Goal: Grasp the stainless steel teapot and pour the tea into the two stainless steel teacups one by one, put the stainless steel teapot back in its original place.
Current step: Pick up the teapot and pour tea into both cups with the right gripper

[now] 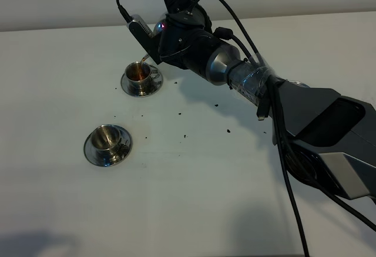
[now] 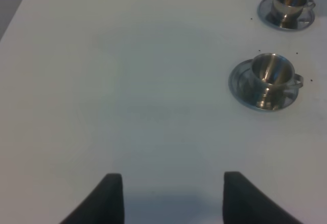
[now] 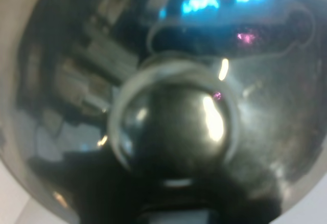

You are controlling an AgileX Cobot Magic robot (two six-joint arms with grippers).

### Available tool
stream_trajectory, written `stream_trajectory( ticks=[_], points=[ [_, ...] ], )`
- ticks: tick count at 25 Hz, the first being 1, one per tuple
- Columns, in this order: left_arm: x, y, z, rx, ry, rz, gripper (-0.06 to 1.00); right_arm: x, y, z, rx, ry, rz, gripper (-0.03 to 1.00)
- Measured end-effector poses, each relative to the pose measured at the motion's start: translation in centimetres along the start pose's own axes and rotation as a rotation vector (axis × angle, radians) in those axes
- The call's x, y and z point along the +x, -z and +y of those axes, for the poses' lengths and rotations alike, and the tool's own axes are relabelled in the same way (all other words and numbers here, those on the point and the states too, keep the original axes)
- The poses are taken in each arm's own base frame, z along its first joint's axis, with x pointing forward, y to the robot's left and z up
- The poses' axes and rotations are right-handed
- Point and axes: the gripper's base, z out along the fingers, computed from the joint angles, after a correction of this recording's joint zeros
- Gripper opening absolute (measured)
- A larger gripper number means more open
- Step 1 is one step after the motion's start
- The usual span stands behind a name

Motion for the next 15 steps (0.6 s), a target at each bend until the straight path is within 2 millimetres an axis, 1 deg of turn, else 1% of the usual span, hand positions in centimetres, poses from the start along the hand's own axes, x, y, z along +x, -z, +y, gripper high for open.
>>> stream_trajectory(
  ticks=[15],
  points=[
    [0.0, 0.0, 0.0, 0.0, 0.001, 0.0, 0.47, 0.3, 0.01, -0.31, 0.033, 0.072, 0.034, 0.18]
  ],
)
